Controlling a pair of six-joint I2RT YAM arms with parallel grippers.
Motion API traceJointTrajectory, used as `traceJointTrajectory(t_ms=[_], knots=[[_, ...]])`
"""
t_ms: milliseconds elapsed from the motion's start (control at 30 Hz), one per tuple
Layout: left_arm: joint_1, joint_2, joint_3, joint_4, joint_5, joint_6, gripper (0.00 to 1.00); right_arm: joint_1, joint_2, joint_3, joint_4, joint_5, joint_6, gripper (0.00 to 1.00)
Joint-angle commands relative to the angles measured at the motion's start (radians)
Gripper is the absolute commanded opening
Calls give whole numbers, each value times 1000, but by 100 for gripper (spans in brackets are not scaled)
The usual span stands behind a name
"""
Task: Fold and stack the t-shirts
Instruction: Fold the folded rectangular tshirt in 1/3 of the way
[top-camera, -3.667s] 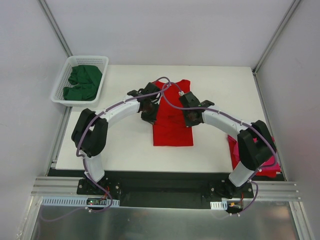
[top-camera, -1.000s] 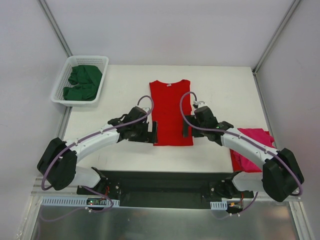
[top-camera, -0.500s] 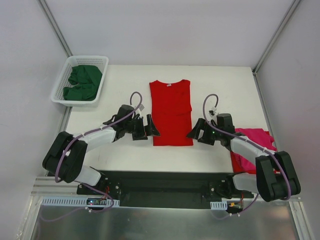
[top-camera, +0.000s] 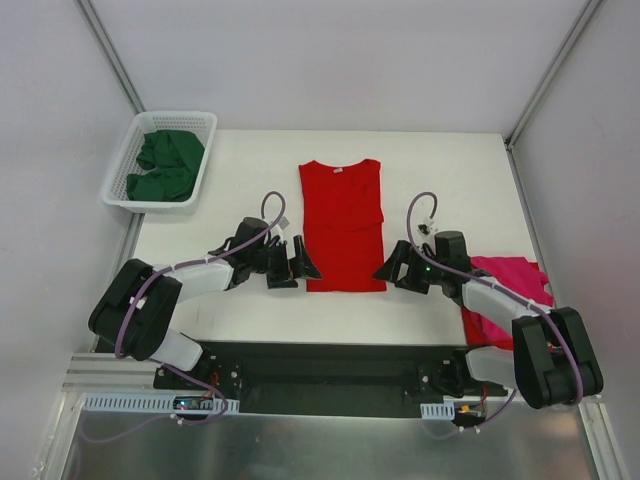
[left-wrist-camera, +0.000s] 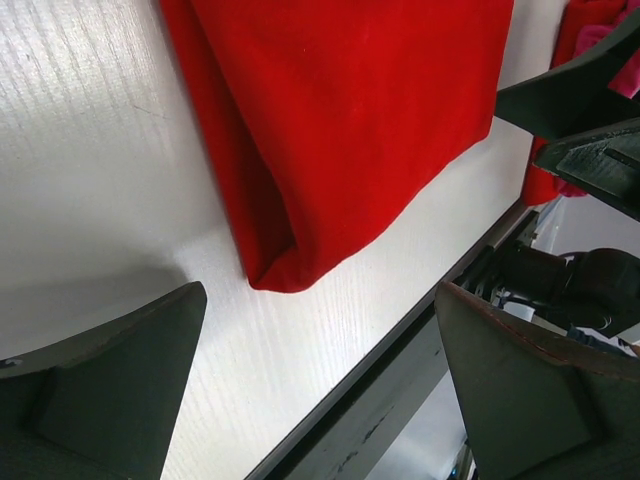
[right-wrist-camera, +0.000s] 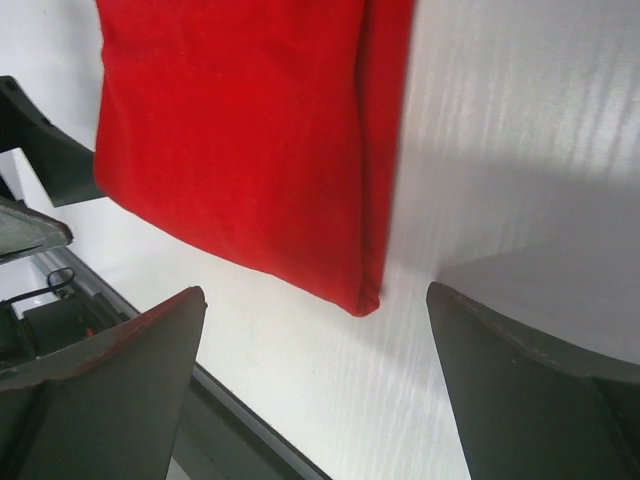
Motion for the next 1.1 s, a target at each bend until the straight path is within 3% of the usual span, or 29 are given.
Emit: traceJointTrajectory(t_ms=[0, 233, 433, 567, 733, 1067], knots=[[1, 4, 26, -8, -12, 43, 99, -6, -54, 32, -83, 74, -53, 96], [1, -9, 138, -137, -96, 108, 99, -8, -117, 114, -159, 192, -88, 96], [7, 119, 326, -155, -66, 109, 99, -8, -11, 219, -134, 215, -62, 99], [15, 218, 421, -155, -33, 102, 99, -6, 76, 246, -30, 198, -25, 98], [26, 295, 471, -157, -4, 103, 99, -7, 208, 278, 51, 184, 3, 92], [70, 255, 491, -244, -52, 178, 99, 6, 293, 407, 38, 207, -11, 89]])
